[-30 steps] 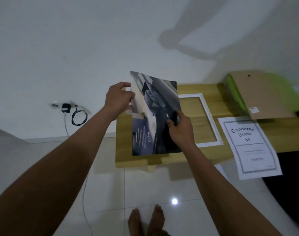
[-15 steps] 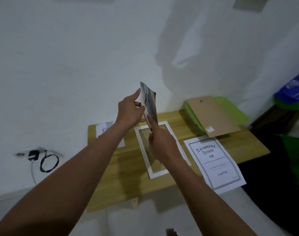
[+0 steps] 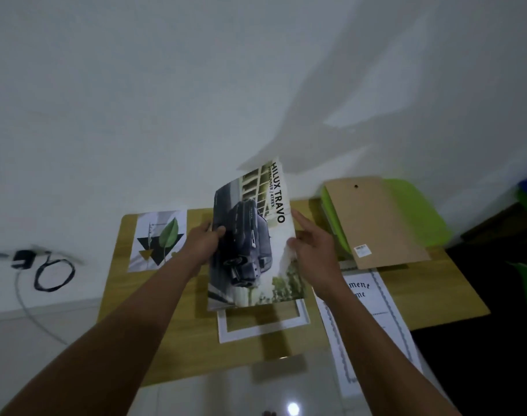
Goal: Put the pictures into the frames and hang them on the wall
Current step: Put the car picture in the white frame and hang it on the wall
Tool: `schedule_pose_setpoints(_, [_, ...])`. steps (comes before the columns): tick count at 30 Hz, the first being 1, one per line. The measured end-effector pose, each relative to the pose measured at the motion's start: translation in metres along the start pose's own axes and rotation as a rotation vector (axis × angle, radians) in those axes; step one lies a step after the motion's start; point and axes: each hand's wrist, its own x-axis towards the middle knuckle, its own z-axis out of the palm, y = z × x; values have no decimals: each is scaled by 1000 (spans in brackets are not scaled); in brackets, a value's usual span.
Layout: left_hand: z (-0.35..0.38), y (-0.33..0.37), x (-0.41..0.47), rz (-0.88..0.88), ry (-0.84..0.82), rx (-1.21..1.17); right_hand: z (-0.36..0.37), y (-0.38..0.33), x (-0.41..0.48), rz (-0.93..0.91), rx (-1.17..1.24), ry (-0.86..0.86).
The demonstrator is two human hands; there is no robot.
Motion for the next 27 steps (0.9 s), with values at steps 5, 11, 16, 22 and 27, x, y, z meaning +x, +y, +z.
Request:
schedule_pose_setpoints(5, [16, -31, 16, -10, 83, 47, -25, 41, 33, 117, -31, -92])
schedule_pose_setpoints(11, [37, -67, 29, 12, 123, 251, -24, 112, 58, 237, -316, -177])
schedule_pose_setpoints(16, [48, -88, 34, 39, 168, 443, -8, 139, 58, 225, -481, -226])
schedule_pose_setpoints(22, [54, -97, 40, 43, 208, 545, 4, 155, 61, 192, -718, -252])
schedule_pose_setpoints(27, [57, -102, 41, 89, 170, 673, 6, 150, 61, 30, -942, -350])
